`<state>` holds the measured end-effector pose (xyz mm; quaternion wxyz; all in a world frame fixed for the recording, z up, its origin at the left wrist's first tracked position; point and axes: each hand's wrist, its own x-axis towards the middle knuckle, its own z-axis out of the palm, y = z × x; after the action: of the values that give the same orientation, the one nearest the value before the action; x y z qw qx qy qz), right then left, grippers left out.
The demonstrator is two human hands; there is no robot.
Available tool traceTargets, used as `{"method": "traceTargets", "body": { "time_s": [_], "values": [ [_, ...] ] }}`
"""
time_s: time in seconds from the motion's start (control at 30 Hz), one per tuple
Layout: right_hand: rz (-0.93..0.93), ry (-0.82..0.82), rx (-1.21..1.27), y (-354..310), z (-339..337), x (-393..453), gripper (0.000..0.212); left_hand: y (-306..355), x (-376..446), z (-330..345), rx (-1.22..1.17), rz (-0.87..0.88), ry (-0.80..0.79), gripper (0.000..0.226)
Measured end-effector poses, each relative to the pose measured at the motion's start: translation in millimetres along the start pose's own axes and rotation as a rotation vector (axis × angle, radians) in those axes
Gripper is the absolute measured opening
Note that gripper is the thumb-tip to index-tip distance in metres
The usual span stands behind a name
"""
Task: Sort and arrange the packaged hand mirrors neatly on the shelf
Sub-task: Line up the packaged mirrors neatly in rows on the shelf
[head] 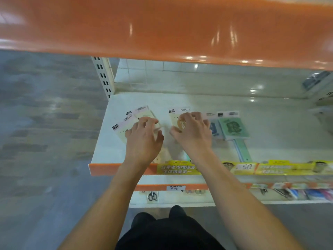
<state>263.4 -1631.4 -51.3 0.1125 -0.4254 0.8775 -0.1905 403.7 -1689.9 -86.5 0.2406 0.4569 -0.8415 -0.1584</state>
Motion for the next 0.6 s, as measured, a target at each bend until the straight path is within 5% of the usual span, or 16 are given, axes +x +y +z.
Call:
{"method": "traceTargets", "body": {
  "time_s": [0.6],
  "values": [
    [0.057,0.022,-0.12,11,28,14,0.048,1,8,0,0.028,-0.012,-0.025,0.034]
  ]
}}
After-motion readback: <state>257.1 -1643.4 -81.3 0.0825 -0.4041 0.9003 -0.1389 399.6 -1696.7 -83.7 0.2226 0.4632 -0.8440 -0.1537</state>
